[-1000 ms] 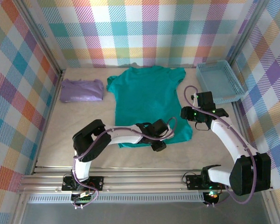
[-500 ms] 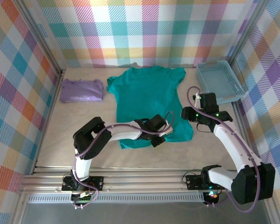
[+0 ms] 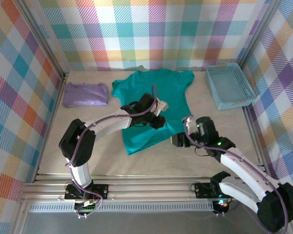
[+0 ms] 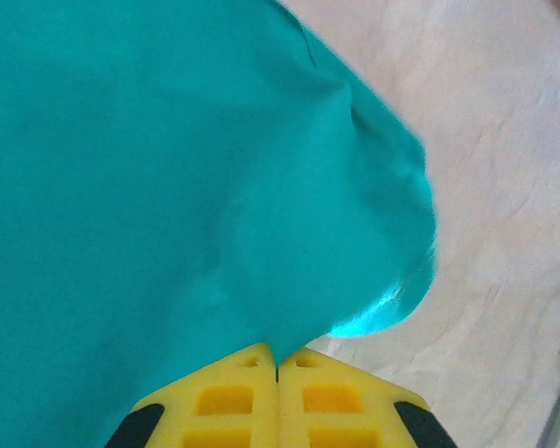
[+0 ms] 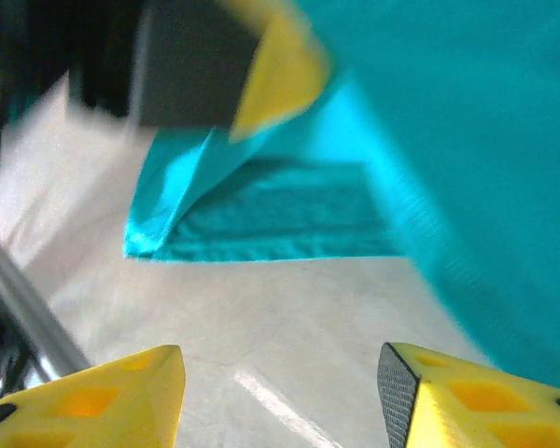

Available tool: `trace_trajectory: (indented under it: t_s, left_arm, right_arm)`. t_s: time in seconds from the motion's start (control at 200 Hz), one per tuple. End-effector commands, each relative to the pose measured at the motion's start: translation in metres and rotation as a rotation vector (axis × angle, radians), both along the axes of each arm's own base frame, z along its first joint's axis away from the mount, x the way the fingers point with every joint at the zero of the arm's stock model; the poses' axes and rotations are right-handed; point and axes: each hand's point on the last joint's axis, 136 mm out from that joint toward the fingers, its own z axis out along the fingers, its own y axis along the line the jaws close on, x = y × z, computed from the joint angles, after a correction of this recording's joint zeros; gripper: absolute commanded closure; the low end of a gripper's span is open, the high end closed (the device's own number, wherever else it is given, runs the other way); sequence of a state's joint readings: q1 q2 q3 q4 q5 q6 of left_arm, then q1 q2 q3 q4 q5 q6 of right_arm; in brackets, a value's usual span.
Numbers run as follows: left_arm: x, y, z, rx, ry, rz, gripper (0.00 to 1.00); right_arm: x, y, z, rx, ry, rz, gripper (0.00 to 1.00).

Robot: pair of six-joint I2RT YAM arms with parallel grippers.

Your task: Fold the inside-out t-shirt

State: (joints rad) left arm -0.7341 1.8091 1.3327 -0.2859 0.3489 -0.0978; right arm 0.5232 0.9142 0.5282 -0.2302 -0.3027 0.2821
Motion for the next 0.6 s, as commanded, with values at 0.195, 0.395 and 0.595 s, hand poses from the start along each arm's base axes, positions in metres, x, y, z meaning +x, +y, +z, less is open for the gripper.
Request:
trace_trajectory:
  t_s: [0.195, 0.395, 0.595]
  left_arm:
    - [0.016, 0.007, 0.056, -0.173, 0.223, 0.084, 1.0]
    - [0.014, 0.018, 0.088, -0.195, 0.215, 0.087, 1.0]
    - [0.005, 0.018, 0.128, -0.28, 0.193, 0.081, 1.0]
  right_arm:
    - [0.039, 0.085, -0.013, -0.06, -0.508, 0.147, 0.52]
    - [0.098, 0.079, -0.036, -0.155, -0.597, -0.096, 0.62]
    - [0.137, 0.07, -0.047, -0.228, -0.583, -0.238, 0.62]
